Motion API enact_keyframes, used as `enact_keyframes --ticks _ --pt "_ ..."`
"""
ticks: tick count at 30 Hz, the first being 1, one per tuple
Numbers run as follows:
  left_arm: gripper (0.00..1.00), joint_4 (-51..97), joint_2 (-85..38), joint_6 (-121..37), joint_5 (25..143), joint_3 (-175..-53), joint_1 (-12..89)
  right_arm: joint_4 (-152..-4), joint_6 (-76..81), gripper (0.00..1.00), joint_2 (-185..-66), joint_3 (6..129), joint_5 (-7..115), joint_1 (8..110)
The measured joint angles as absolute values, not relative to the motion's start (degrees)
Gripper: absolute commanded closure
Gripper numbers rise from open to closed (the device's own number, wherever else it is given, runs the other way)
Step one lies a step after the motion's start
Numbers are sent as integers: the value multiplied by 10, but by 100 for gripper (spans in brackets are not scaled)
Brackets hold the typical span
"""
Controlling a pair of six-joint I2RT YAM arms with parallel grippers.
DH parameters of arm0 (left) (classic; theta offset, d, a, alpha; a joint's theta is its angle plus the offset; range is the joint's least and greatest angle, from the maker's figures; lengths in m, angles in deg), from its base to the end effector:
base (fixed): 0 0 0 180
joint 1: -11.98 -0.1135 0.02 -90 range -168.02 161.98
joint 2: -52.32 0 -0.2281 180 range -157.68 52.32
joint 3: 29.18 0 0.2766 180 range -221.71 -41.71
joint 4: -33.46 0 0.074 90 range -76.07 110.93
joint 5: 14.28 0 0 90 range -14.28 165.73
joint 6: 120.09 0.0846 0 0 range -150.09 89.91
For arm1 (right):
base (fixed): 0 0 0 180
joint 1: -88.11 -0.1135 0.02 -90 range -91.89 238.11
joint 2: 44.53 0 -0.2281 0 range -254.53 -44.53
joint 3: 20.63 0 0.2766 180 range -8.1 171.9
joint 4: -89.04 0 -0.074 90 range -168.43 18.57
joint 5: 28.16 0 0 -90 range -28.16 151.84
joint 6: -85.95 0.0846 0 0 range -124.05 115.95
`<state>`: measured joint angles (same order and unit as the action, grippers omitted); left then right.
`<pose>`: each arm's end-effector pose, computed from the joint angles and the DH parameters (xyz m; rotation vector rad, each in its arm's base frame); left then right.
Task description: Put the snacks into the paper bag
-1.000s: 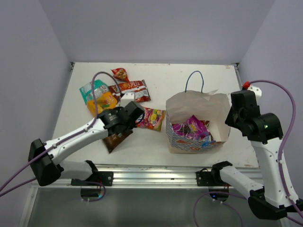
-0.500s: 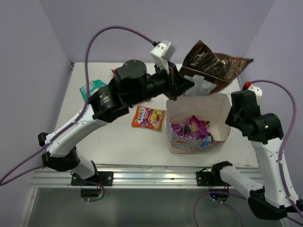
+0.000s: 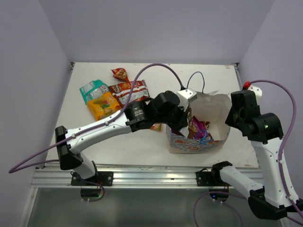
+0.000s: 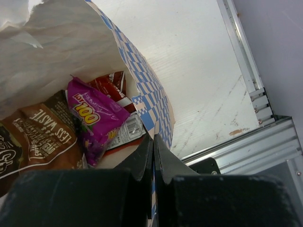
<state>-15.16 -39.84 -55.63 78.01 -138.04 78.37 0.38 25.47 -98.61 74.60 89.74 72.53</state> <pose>0.1684 -0.3936 0.3371 0.8237 2.1391 -0.9467 0.1934 0.0128 0.3660 0.4880 2.2746 -0.2098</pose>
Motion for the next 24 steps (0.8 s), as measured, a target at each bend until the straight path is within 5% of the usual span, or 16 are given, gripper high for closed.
enact_keyframes --ticks 1,3,11,15,18,24 --pt "37 -158 -392 -548 766 -1374 784 4 255 100 -986 746 897 725" --pt "1 -173 -375 -537 737 -1362 784 4 255 100 -986 746 897 725" --pt "0 -112 -216 -530 475 -1263 780 4 255 100 -990 746 897 725" --pt "0 -70 -165 -538 417 -1190 672 4 255 100 -989 746 897 725" --pt "0 -58 -264 -546 443 -1175 557 4 255 100 -989 746 897 725" --pt "0 -67 -526 -550 548 -1137 531 4 255 100 -989 746 897 725"
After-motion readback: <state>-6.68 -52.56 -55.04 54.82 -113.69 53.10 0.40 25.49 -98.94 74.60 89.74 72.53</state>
